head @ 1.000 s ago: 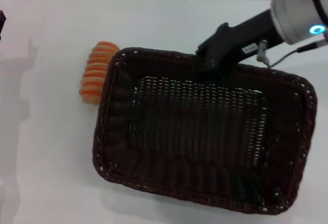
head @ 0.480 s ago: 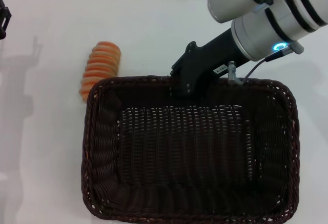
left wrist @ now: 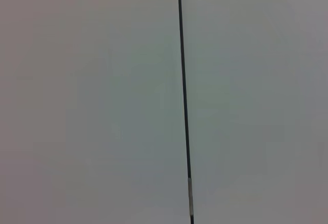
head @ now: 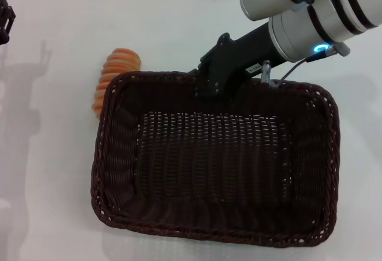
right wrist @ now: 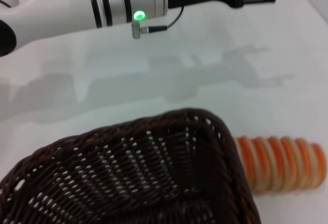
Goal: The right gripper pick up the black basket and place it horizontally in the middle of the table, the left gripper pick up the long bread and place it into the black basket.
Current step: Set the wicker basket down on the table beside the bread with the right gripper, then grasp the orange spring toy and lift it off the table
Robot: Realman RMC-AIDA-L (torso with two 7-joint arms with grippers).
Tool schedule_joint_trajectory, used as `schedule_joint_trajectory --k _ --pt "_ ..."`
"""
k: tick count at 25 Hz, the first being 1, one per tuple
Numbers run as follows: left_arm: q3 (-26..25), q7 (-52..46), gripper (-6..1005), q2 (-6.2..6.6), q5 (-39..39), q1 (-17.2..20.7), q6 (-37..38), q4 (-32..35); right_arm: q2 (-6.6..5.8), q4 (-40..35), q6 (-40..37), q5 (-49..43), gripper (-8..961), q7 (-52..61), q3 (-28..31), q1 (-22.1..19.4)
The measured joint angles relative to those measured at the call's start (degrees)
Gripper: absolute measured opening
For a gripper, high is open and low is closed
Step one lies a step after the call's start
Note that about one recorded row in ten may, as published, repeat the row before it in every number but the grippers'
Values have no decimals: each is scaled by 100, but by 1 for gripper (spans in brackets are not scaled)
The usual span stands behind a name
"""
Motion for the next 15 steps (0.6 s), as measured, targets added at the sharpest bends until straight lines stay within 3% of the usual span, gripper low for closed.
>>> schedule_joint_trajectory --k 5,10,15 --pt "0 0 848 0 0 -17 0 0 15 -77 308 69 244 -157 -128 -65" --pt "-3 0 848 0 0 -13 -5 0 17 -236 595 91 461 -239 -306 -135" --pt "-16 1 848 6 0 -1 -11 4 45 -567 1201 222 598 -273 -398 -367"
